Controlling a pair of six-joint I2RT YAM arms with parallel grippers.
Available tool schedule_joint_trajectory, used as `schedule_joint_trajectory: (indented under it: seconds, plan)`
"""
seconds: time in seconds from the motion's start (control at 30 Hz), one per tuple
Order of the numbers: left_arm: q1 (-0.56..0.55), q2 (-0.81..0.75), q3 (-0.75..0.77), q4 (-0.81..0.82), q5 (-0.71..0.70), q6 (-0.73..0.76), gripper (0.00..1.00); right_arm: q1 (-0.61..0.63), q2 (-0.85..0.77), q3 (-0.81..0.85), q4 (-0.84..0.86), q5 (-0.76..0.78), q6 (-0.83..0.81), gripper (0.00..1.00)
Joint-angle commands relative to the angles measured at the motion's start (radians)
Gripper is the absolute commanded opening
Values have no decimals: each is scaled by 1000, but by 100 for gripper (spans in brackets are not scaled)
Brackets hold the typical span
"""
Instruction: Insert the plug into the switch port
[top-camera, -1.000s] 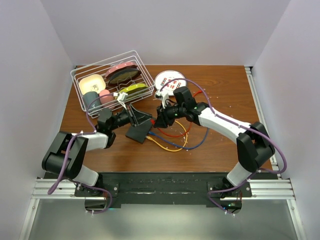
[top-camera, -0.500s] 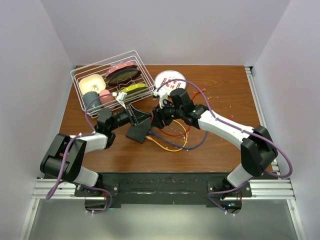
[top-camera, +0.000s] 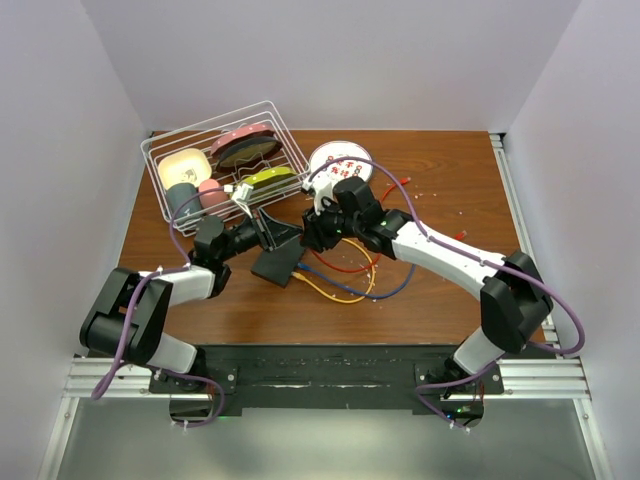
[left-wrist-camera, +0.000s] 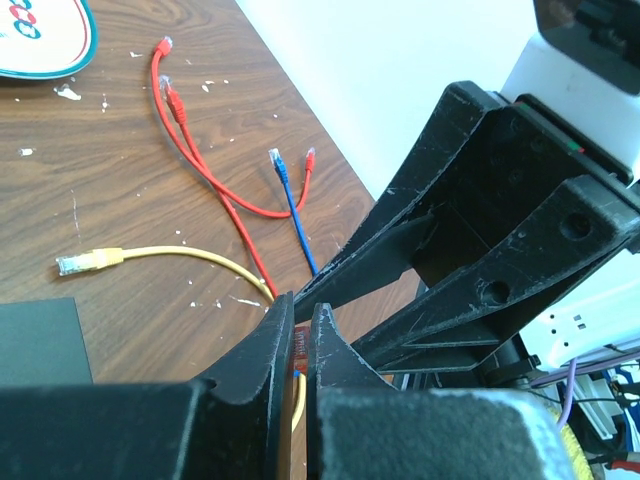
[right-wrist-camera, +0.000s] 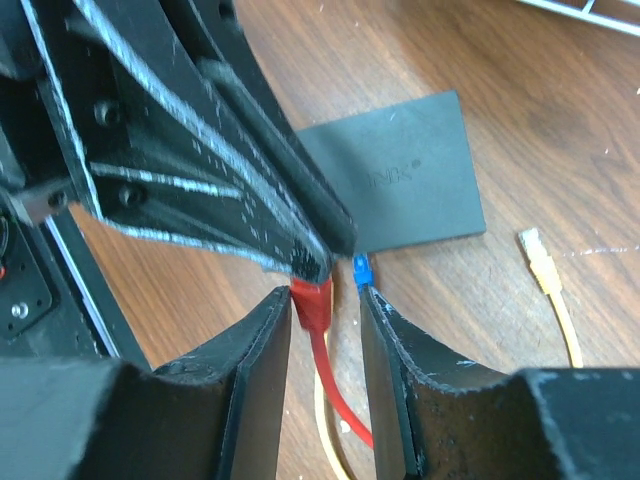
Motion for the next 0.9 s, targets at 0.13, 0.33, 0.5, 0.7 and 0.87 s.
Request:
schedule_joint_trajectory:
  seconds: [0.13,0.33,0.5,0.7,0.87]
  plan:
    - [-4,-33,5,27,-9,7,0,17,9,50,22,17,18,36]
    - [-4,-44,6,25,-16,6,0,21,4,41,12,37,19,32]
    - [-4,-52,3,21,-21,6,0,23,-8,21,28,40,27,32]
    - [-4,-55,3,18,-24,6,0,23,-22,1,39,58,31,32]
    - [-4,-61,0,5,-35,12,0,21,-26,0,44,64,38,28]
